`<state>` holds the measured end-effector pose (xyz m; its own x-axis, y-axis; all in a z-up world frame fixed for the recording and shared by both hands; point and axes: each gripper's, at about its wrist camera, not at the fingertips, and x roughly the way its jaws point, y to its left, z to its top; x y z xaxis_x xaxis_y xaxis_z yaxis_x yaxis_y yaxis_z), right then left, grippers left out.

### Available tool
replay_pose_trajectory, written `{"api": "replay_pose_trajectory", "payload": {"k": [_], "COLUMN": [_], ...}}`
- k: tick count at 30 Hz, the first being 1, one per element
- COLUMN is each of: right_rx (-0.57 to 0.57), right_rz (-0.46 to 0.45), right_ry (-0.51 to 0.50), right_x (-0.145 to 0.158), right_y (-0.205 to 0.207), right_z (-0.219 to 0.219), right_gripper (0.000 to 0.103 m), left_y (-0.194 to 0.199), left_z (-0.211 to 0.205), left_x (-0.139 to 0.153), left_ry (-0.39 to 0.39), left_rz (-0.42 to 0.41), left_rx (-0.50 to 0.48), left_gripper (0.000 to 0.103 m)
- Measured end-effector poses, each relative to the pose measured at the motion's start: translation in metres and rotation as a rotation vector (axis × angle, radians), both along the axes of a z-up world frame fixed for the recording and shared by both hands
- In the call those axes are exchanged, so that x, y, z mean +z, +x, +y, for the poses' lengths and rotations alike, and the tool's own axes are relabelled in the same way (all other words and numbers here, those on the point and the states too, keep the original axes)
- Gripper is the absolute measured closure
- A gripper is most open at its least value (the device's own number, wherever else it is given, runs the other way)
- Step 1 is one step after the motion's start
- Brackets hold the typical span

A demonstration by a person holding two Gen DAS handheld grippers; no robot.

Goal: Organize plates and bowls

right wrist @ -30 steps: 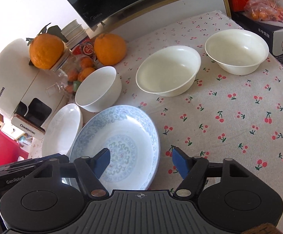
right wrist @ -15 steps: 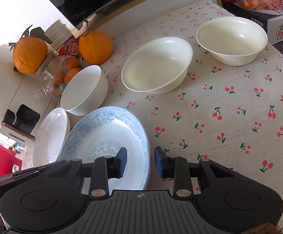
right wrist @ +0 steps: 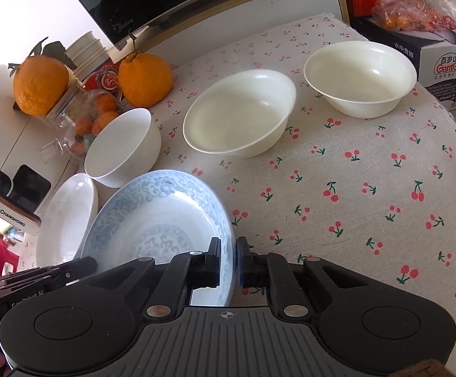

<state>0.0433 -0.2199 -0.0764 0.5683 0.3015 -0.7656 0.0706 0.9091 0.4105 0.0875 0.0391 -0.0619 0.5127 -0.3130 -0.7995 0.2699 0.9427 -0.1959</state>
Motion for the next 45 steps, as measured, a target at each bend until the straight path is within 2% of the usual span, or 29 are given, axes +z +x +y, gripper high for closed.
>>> {"api": "replay_pose_trajectory", "payload": {"k": [11,26,33,36,38,40,41,43,44,45], "right_rx": [-0.065,-0.074,-0.086,-0.087,-0.091,-0.088,-0.086,-0.078,-0.074,-0.068], "right_rz": [0.041,0.039,0.020,0.015,0.003,-0.012,-0.017,-0.034,-0.043,-0.054], "right_ry": [-0.015,-0.011,-0.038,-0.060,-0.071,-0.065,-0.061,-0.052,-0.053,-0.055], "right_x": [-0.004,-0.005,0.002,0.006,0.010,0.014,0.016,0.021,0.023,0.026], "right_y": [0.002,0.002,-0.001,-0.004,-0.007,-0.012,-0.014,-0.019,-0.021,-0.024], "right_z": [-0.017,-0.019,-0.021,-0.020,-0.020,-0.019,-0.019,-0.018,-0.017,-0.015], "right_gripper": [0.092,0.092,0.089,0.088,0.084,0.078,0.077,0.064,0.059,0.049], "left_y": [0.003,0.004,0.004,0.002,-0.001,-0.005,-0.008,-0.013,-0.015,-0.018], "left_z": [-0.017,-0.021,-0.019,-0.018,-0.016,-0.013,-0.011,-0.005,-0.003,0.000], "left_x": [-0.003,-0.005,-0.002,0.004,0.009,0.015,0.018,0.023,0.026,0.028], "left_ry": [-0.004,0.004,0.020,0.026,0.031,0.036,0.037,0.042,0.049,0.057], "left_rz": [0.016,0.021,0.032,0.020,0.011,-0.004,-0.013,-0.036,-0.045,-0.054], "left_rx": [-0.040,-0.037,-0.042,-0.043,-0.047,-0.047,-0.048,-0.054,-0.060,-0.065], "left_gripper": [0.098,0.097,0.092,0.085,0.079,0.063,0.058,0.043,0.039,0.032]}}
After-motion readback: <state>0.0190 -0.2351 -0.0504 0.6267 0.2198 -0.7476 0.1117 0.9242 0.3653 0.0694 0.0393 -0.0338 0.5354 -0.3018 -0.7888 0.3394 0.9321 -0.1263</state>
